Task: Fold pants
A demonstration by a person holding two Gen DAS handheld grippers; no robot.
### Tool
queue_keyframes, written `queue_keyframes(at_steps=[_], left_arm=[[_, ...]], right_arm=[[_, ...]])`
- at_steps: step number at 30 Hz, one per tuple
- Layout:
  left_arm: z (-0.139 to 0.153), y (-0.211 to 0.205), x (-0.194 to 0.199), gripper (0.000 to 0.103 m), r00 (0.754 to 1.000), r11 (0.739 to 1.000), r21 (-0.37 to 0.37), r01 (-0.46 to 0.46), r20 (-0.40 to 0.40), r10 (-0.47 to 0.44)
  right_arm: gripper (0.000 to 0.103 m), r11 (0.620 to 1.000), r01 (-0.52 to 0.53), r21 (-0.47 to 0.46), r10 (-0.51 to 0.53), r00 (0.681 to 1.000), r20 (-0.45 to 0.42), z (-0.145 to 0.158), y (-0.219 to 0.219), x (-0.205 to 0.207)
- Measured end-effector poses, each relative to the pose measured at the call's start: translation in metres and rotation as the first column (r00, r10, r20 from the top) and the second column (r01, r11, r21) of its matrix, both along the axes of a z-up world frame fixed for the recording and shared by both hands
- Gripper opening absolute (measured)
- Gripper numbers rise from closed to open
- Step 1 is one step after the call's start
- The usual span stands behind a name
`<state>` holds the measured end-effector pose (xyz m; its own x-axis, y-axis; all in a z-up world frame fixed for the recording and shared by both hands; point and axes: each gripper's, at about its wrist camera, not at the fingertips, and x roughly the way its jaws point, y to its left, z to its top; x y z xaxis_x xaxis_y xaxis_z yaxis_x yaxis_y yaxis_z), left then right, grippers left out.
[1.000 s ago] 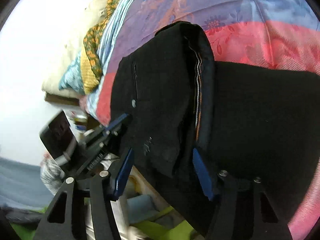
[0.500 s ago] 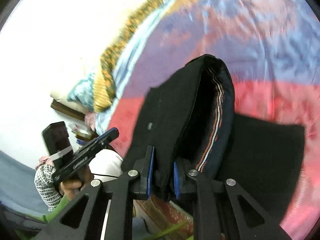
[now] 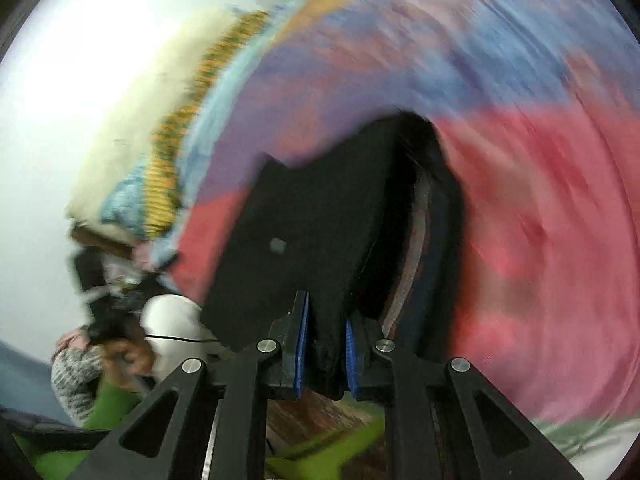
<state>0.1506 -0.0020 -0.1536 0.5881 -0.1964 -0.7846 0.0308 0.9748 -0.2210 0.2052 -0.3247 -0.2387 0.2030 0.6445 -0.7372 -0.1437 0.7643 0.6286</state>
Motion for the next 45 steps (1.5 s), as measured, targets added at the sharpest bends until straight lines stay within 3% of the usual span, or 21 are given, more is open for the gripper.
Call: queue_keyframes(at_steps=[2,7,8,9,10,12,14,17,21,23,25,27,29,31,35,38,45], left_arm=[[-0.003,-0.008,-0.001,0.021,1.000,0.999,0.026,0.023,-0.009,-0.023],[-0.022,-0.037,-0.005,0.021,0.995,0.987,0.126,0.101,-0.030,-0.098],[-0.024,-0.040,-0.007,0.021,0.994,0.983,0.146,0.110,-0.028,-0.107],[-0.024,-0.044,-0.009,0.021,0.993,0.979,0.165,0.118,-0.024,-0.116],[-0.024,-0.047,-0.011,0.021,0.992,0.975,0.183,0.129,-0.018,-0.127],[-0.024,-0.050,-0.014,0.021,0.990,0.970,0.195,0.143,-0.009,-0.144],[-0.025,-0.052,-0.016,0.022,0.989,0.970,0.197,0.145,-0.006,-0.147],[-0.026,-0.051,-0.015,0.022,0.990,0.971,0.191,0.142,-0.006,-0.143],[-0.027,-0.050,-0.017,0.022,0.990,0.974,0.178,0.139,-0.002,-0.141],[-0.028,-0.049,-0.018,0.022,0.990,0.974,0.176,0.140,0.001,-0.143],[-0.029,-0.049,-0.019,0.023,0.989,0.974,0.176,0.142,0.004,-0.145],[-0.029,-0.049,-0.020,0.025,0.988,0.975,0.159,0.155,0.005,-0.158],[-0.030,-0.050,-0.018,0.025,0.987,0.974,0.164,0.159,0.005,-0.162],[-0.031,-0.053,-0.018,0.026,0.986,0.970,0.179,0.164,0.004,-0.167],[-0.032,-0.052,-0.018,0.026,0.986,0.971,0.178,0.163,0.002,-0.166],[-0.032,-0.052,-0.018,0.026,0.987,0.972,0.174,0.160,0.002,-0.163],[-0.032,-0.052,-0.018,0.027,0.987,0.972,0.174,0.161,0.002,-0.164]], right_arm=[[0.015,0.999,0.041,0.035,-0.041,0.999,-0.012,-0.020,-0.007,-0.001],[0.018,1.000,0.030,0.001,-0.031,0.998,0.049,-0.011,-0.004,-0.001],[0.021,0.999,0.033,-0.004,-0.032,0.998,0.051,-0.008,-0.006,0.001],[0.035,0.999,0.039,-0.025,-0.038,0.998,0.055,0.000,-0.009,0.000],[0.042,0.998,0.043,-0.048,-0.040,0.997,0.066,0.004,-0.016,-0.002],[0.049,0.985,0.070,-0.160,-0.046,0.987,0.152,0.029,-0.020,-0.002],[0.050,0.970,0.088,-0.228,-0.024,0.962,0.271,0.066,-0.015,0.003],[0.049,0.976,0.055,-0.210,0.034,0.916,0.399,0.110,0.012,0.014],[0.049,0.973,-0.054,-0.224,0.161,0.856,0.492,0.125,0.070,0.031],[0.049,0.961,-0.055,-0.271,0.187,0.851,0.491,0.108,0.088,0.043],[0.049,0.947,-0.030,-0.320,0.175,0.884,0.434,0.080,0.091,0.056],[0.048,0.918,0.012,-0.396,0.124,0.940,0.318,0.036,0.080,0.074],[0.044,0.913,0.053,-0.405,0.070,0.956,0.284,0.012,0.065,0.079],[0.044,0.919,0.066,-0.388,0.055,0.954,0.294,0.014,0.062,0.078],[0.044,0.885,0.052,-0.463,0.123,0.933,0.339,0.034,0.075,0.065],[0.045,0.887,0.051,-0.459,0.138,0.919,0.369,0.052,0.075,0.046],[0.045,0.892,0.035,-0.450,0.208,0.854,0.478,0.093,0.074,-0.024]])
